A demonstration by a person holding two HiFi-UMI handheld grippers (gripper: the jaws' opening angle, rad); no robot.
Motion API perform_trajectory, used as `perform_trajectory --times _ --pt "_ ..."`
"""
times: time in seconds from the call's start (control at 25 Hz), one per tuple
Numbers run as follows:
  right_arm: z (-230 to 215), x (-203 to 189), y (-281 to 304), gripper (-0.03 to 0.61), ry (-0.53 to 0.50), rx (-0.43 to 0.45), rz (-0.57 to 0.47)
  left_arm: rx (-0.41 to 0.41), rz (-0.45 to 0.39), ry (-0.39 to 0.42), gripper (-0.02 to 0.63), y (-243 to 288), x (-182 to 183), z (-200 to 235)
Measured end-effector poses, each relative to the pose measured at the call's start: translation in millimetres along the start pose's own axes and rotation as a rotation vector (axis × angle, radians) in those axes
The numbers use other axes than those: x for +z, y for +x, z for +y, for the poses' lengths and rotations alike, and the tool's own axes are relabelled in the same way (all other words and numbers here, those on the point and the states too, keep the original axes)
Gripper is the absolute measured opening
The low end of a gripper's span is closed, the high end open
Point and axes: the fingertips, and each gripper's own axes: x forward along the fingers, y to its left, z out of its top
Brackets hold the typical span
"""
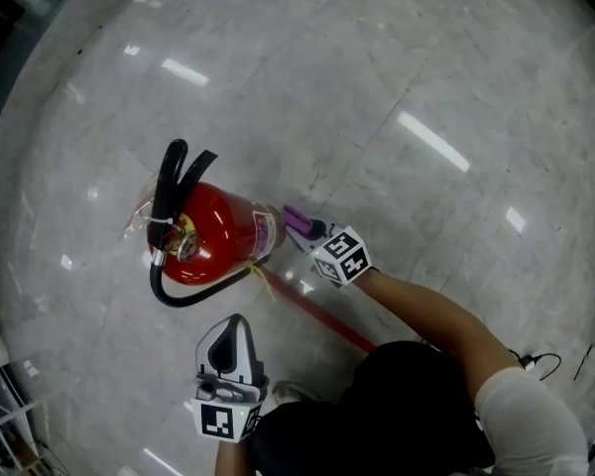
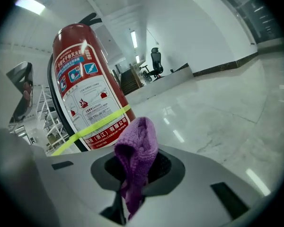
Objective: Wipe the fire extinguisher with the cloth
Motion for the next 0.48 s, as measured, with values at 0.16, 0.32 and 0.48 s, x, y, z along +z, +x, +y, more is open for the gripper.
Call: perform_trajectory --times 0.16,0.32,0.48 --pt "4 1 13 0.06 0.012 0.074 -0.013 0.049 -0.066 -0.054 0.005 -8 7 19" --pt "4 11 13 0.06 0.012 0.116 -0.041 0.091 -0.034 -0.037 0.005 -21 -4 31" --pt "15 30 4 0.06 0.001 0.153 -0.058 0.099 -0.014 -0.043 0.005 -23 -4 37"
